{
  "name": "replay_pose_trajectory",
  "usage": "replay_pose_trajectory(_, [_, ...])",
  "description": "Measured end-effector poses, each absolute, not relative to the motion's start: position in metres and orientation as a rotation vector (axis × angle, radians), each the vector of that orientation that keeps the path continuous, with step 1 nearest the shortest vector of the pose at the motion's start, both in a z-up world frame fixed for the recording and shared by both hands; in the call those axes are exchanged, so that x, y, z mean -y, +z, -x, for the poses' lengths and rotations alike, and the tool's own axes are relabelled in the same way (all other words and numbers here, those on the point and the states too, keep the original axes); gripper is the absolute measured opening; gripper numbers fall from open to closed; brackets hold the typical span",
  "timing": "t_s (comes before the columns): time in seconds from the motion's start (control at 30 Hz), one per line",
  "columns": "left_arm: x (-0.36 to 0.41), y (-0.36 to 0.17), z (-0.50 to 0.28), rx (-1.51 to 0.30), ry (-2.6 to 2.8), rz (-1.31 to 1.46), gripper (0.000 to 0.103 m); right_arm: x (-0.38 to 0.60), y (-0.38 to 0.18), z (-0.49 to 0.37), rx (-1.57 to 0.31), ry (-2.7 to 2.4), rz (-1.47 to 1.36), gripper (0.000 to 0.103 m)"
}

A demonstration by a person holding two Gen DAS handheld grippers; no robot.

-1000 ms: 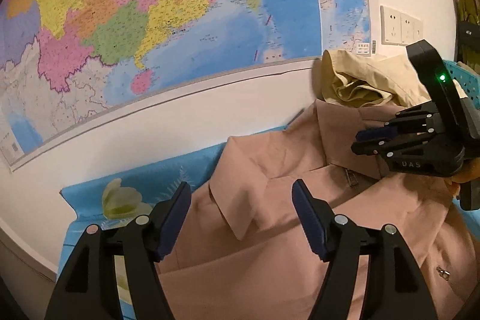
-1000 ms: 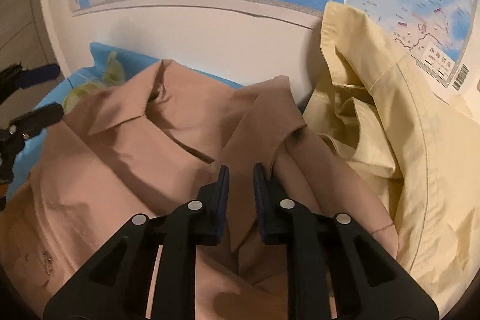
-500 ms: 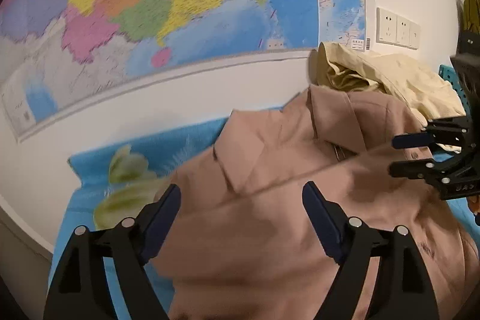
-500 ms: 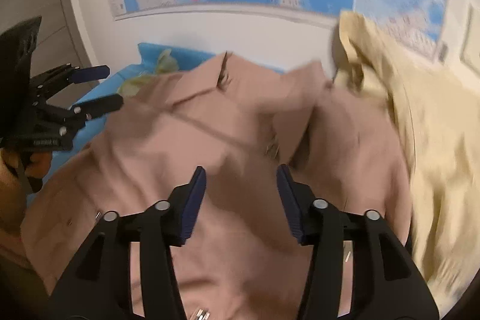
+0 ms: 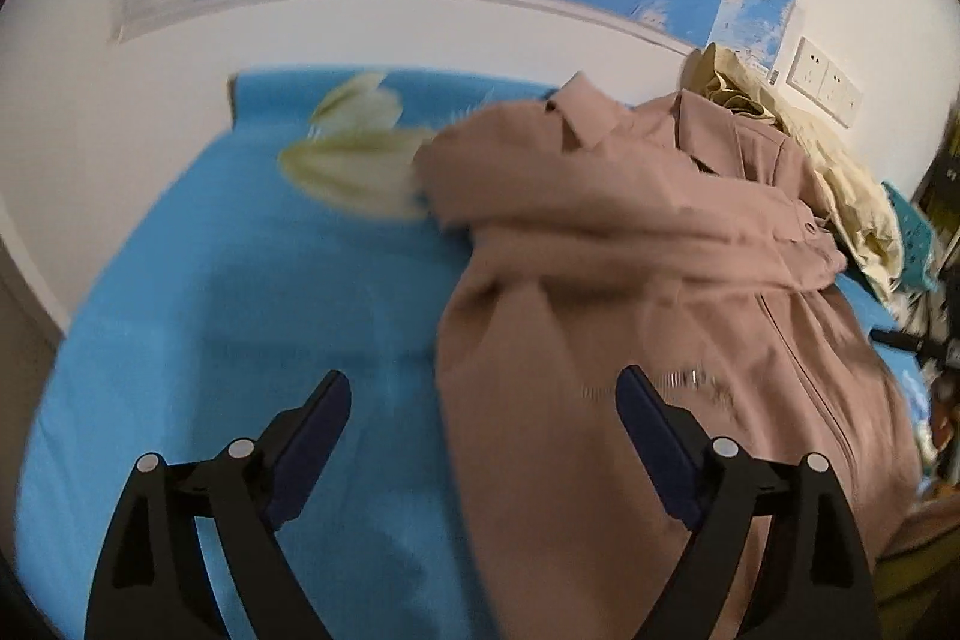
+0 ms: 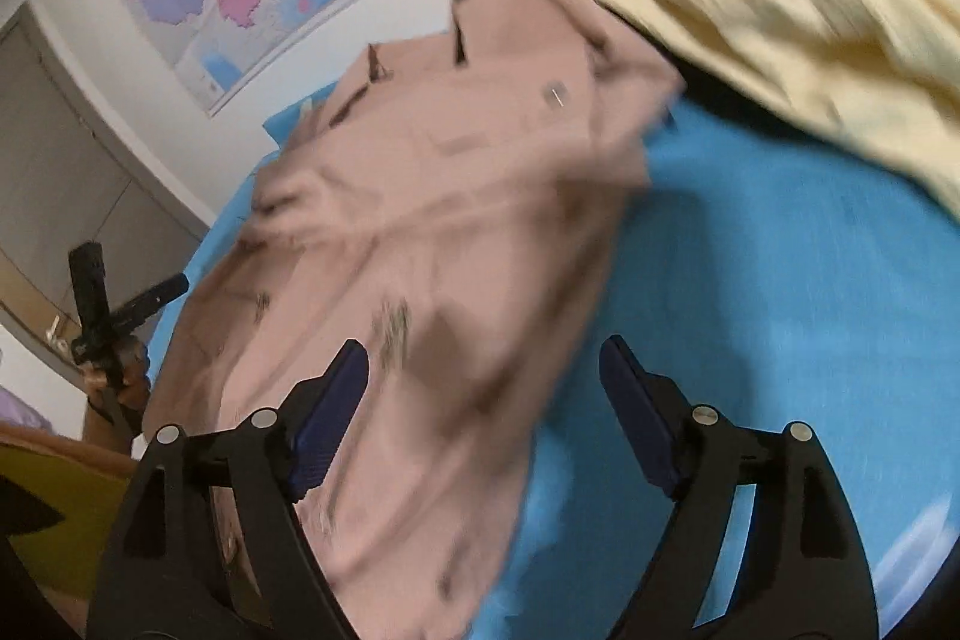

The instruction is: Fold large clothes

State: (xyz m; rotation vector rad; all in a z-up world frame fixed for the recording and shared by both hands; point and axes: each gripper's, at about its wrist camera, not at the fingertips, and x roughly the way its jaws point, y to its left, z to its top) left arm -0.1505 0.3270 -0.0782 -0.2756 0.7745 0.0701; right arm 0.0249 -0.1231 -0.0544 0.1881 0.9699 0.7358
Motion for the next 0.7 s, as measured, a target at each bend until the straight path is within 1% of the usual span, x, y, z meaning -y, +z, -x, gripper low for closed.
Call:
replay_pose_trajectory(0.13, [-0.329, -0.092, 0.17, -0.821, -0.022, 0.37, 0.087, 0.137, -0.065, 0.0, -0.995, 0.778, -0.234, 0.079])
replay_pose_trajectory(0.3, [-0.311, -0.105, 0.188, -0.853, -0.172, 0.4, 0.087, 0.135, -0.073, 0.024, -1.01, 0.85, -0.232, 0.079])
replay_pose_trajectory(0.37, [-0.301, -0.107, 0.195, -0.85, -0.197, 0.396, 0.09, 0.133, -0.075, 0.027, -0.997, 0.879, -0.254, 0.079])
replay_pose_trajectory(0.4, [-0.296, -0.107, 0.197, -0.852, -0.214, 0.386, 0.091, 0.132, -0.076, 0.029, -0.992, 0.897, -0.264, 0.074])
replay_pose_trajectory(0.47, [-0.287, -0.107, 0.201, -0.855, -0.267, 0.376, 0.095, 0.129, -0.08, 0.031, -0.996, 0.938, -0.292, 0.071])
replay_pose_trajectory(0.5, [-0.282, -0.108, 0.203, -0.855, -0.285, 0.37, 0.096, 0.128, -0.081, 0.032, -0.987, 0.944, -0.297, 0.065])
replay_pose_trajectory(0.53, [-0.279, -0.108, 0.203, -0.855, -0.285, 0.359, 0.096, 0.126, -0.081, 0.033, -0.984, 0.958, -0.297, 0.055])
replay_pose_trajectory(0.57, [-0.276, -0.109, 0.204, -0.855, -0.279, 0.343, 0.096, 0.123, -0.084, 0.033, -1.003, 0.984, -0.311, 0.03])
replay_pose_trajectory(0.6, [-0.272, -0.109, 0.205, -0.854, -0.269, 0.33, 0.096, 0.121, -0.087, 0.031, -1.015, 0.98, -0.327, 0.018])
replay_pose_trajectory(0.63, [-0.27, -0.108, 0.205, -0.854, -0.261, 0.324, 0.084, 0.119, -0.09, 0.029, -1.026, 0.984, -0.351, 0.014])
replay_pose_trajectory(0.67, [-0.267, -0.108, 0.204, -0.859, -0.247, 0.32, 0.052, 0.12, -0.089, 0.03, -1.014, 1.004, -0.371, 0.01])
replay_pose_trajectory(0.7, [-0.266, -0.108, 0.202, -0.869, -0.23, 0.326, 0.036, 0.121, -0.085, 0.031, -0.996, 1.015, -0.395, 0.009])
